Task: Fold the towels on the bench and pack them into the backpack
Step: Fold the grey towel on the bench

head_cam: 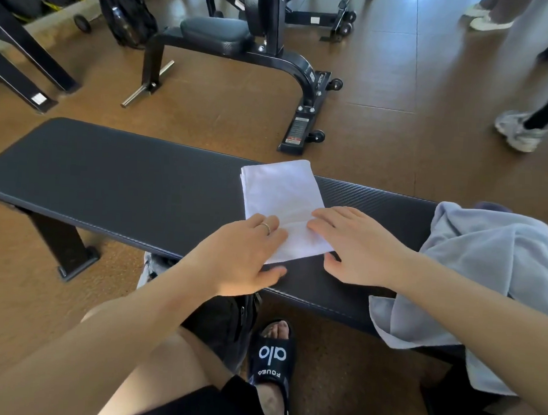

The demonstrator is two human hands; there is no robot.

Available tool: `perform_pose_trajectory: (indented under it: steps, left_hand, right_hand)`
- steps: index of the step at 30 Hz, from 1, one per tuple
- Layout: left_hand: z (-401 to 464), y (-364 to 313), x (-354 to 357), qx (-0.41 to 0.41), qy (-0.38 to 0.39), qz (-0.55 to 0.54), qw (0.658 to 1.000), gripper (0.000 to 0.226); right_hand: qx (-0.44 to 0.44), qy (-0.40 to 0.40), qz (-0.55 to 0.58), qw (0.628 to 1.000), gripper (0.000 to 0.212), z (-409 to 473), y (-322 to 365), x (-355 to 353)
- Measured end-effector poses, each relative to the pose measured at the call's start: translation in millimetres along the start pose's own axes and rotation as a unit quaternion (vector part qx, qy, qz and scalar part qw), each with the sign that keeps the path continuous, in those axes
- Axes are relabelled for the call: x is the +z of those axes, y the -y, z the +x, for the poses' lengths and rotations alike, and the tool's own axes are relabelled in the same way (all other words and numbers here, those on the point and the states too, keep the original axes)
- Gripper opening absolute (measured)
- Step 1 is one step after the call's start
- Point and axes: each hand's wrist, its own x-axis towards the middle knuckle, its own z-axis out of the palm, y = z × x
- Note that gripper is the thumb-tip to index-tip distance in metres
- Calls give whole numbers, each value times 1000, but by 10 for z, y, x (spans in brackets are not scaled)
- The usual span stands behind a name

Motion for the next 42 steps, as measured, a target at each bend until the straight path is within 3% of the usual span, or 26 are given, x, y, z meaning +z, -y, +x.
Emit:
perform_pose_trajectory:
  steps: [5, 8, 13, 17, 23, 28, 30, 34, 36, 38, 42]
  left_hand:
    - [57, -81, -22, -37, -12, 1, 999, 41]
    - [37, -48, -141, -101, -22, -83, 991, 31]
    - [-29, 41, -251, -194, -19, -352, 916, 30]
    - [-25, 70, -90, -236, -26, -411, 880, 19]
    - [10, 34, 107, -280, -85, -403, 867, 25]
    - [-30, 23, 186, -307, -108, -210, 922, 26]
    - [-22, 54, 150, -274, -137, -124, 944, 33]
    - [54, -31, 61, -116, -131, 12, 985, 55]
    - [45, -65, 35, -64, -122, 22, 990, 44]
    - [5, -49, 31, -65, -120, -19, 991, 24]
    - [18, -72, 99, -85, -92, -24, 992, 45]
  right_hand:
    - [61, -44, 145, 986, 34, 67, -25, -52]
    - [92, -44, 199, 975, 26, 75, -33, -64]
    - [157, -42, 332, 929, 13, 72, -16, -157]
    - [222, -22, 413, 883, 19, 113, -16, -142]
    - [265, -36, 363, 892, 25, 196, 70, 8]
    - [265, -91, 281, 918, 20, 247, 128, 83]
    - [245, -128, 197, 941, 20, 248, 156, 113]
    - [121, -212, -28, 969, 12, 259, 152, 170]
    - [67, -193, -77, 976, 14, 250, 110, 156]
    - [14, -171, -94, 981, 18, 214, 61, 119]
    - [-7, -87, -57, 995, 41, 125, 38, -12]
